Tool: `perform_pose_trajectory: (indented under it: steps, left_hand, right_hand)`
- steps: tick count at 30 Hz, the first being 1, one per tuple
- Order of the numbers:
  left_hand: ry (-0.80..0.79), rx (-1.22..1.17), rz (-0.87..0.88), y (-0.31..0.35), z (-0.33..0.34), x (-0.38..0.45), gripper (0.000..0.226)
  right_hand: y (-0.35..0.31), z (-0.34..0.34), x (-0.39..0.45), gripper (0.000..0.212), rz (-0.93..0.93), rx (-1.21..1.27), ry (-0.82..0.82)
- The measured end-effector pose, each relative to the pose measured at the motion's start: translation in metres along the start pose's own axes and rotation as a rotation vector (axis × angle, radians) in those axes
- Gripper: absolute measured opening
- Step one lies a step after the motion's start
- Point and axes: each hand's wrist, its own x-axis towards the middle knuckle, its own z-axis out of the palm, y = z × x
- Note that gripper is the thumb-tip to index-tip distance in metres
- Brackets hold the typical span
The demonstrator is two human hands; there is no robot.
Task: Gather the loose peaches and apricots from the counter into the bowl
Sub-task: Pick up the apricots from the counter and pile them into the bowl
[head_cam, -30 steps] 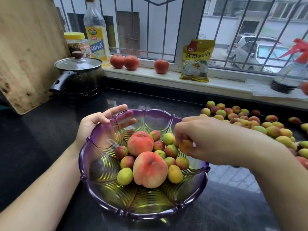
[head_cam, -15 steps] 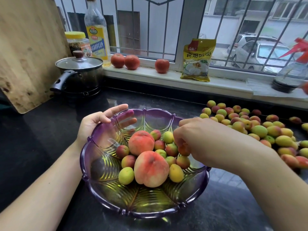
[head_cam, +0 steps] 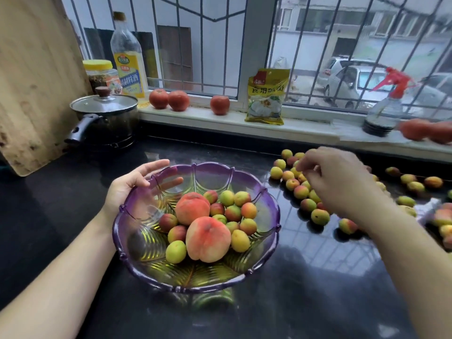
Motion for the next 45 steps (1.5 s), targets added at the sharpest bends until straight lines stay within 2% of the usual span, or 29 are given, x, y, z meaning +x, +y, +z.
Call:
perform_pose_trajectory:
  steps: [4,7,11,19,23,26,29,30,32,33,34,35,36,37,40,41,43,45]
  left_hand:
    - [0.078,0.085,0.075,-0.01,0.025,-0.009,0.073]
    - [0.121,0.177,0.07,-0.021,0.049,-0.019,0.065]
    - [0.241,0.128,0.061,-0.033,0.066,-0.039,0.062]
    - [0.347,0.143,0.2,-0.052,0.076,-0.068,0.055]
    - [0.33,0.105,0.213,-0.054,0.073,-0.068,0.053]
    - [0.308,0.134,0.23,-0.055,0.073,-0.068,0.051]
    - [0.282,0.158,0.265,-0.055,0.072,-0.066,0.054]
    - [0.276,0.146,0.268,-0.055,0.071,-0.066,0.056]
    - [0.281,0.123,0.273,-0.055,0.069,-0.065,0.058]
    - [0.278,0.123,0.27,-0.055,0.069,-0.065,0.059]
    - [0.269,0.123,0.261,-0.055,0.069,-0.064,0.06]
    - [0.258,0.119,0.252,-0.054,0.069,-0.064,0.06]
    - [0.251,0.113,0.247,-0.054,0.068,-0.064,0.06]
    - [0.249,0.106,0.243,-0.054,0.068,-0.063,0.06]
    - [0.243,0.098,0.235,-0.054,0.067,-0.063,0.06]
    - [0.241,0.1,0.236,-0.054,0.067,-0.063,0.06]
    - [0.242,0.109,0.238,-0.054,0.067,-0.062,0.059]
    - [0.24,0.118,0.241,-0.054,0.066,-0.062,0.058]
  right_hand:
    - [0.053,0.032,-0.047,0.014,0.145,-0.07,0.1]
    - [0.067,0.053,-0.065,0.017,0.139,-0.189,0.138]
    - [0.065,0.062,-0.066,0.024,0.136,-0.29,0.137]
    - [0.063,0.059,-0.078,0.03,0.08,-0.278,0.062]
    - [0.066,0.055,-0.077,0.03,0.069,-0.169,0.158]
    - [0.061,0.041,-0.078,0.032,0.109,0.086,0.262]
    - [0.054,0.019,-0.079,0.031,0.199,0.43,0.245]
    - [0.051,0.011,-0.077,0.029,0.244,0.589,0.183]
    - [0.042,-0.008,-0.07,0.027,0.351,1.091,-0.011]
    - [0.036,-0.018,-0.066,0.032,0.38,1.313,-0.146]
    - [0.029,-0.027,-0.063,0.049,0.367,1.424,-0.284]
    - [0.024,-0.033,-0.061,0.068,0.33,1.411,-0.402]
    - [0.016,-0.038,-0.059,0.077,0.286,1.307,-0.478]
    - [0.008,-0.041,-0.057,0.073,0.232,1.134,-0.517]
    - [-0.022,-0.046,-0.054,0.027,0.049,0.531,-0.454]
    - [-0.031,-0.045,-0.054,0.021,-0.041,0.347,-0.439]
    - [-0.044,-0.039,-0.054,0.022,-0.15,-0.017,-0.465]
    - [-0.05,-0.03,-0.054,0.019,-0.183,-0.241,-0.497]
